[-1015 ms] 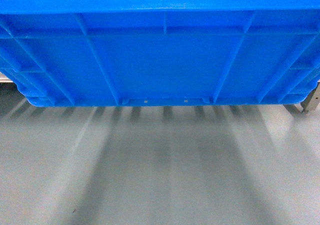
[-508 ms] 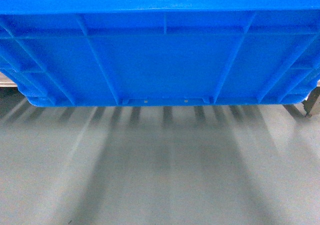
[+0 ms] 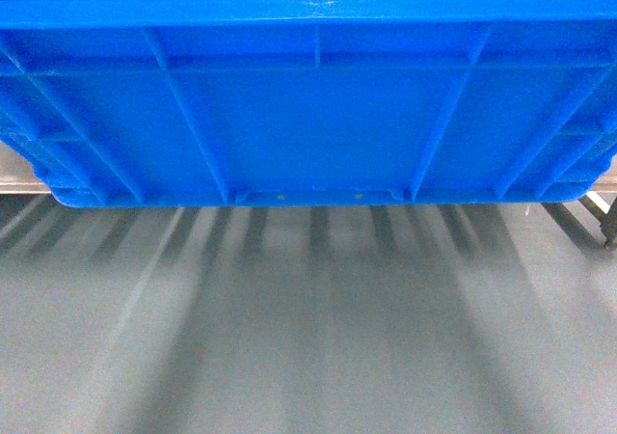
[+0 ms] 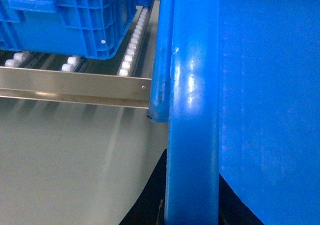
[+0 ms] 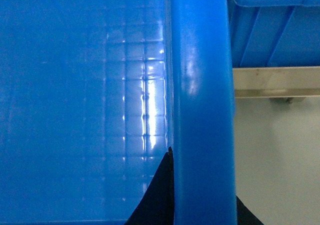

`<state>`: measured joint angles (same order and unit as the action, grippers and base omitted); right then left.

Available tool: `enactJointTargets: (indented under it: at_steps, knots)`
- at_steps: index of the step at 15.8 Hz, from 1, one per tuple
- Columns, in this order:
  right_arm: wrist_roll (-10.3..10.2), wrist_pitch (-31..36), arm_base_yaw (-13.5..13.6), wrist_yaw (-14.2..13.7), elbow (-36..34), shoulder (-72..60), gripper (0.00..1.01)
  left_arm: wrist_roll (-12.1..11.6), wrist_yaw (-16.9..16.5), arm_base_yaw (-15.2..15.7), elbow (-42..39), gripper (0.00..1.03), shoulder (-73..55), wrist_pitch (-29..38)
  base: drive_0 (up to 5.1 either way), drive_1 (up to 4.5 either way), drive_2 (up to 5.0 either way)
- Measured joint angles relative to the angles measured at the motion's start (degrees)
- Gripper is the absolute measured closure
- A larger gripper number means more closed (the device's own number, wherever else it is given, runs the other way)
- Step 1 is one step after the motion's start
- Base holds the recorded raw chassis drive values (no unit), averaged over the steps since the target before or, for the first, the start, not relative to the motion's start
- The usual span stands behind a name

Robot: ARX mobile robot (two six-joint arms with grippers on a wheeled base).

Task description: Place box next to blue box on left shelf

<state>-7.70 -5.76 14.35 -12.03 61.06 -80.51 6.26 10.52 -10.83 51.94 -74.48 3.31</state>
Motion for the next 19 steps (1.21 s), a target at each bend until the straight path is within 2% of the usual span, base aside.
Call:
enactJointTargets:
  at_steps: [19]
  knots:
    - [0.02,0.17,0.00,-0.02,0.00,0.00,0.93,0.00,-0.02,0.00,0.00,0.95,-0.02,0.17,0.0,4.37,-4.3]
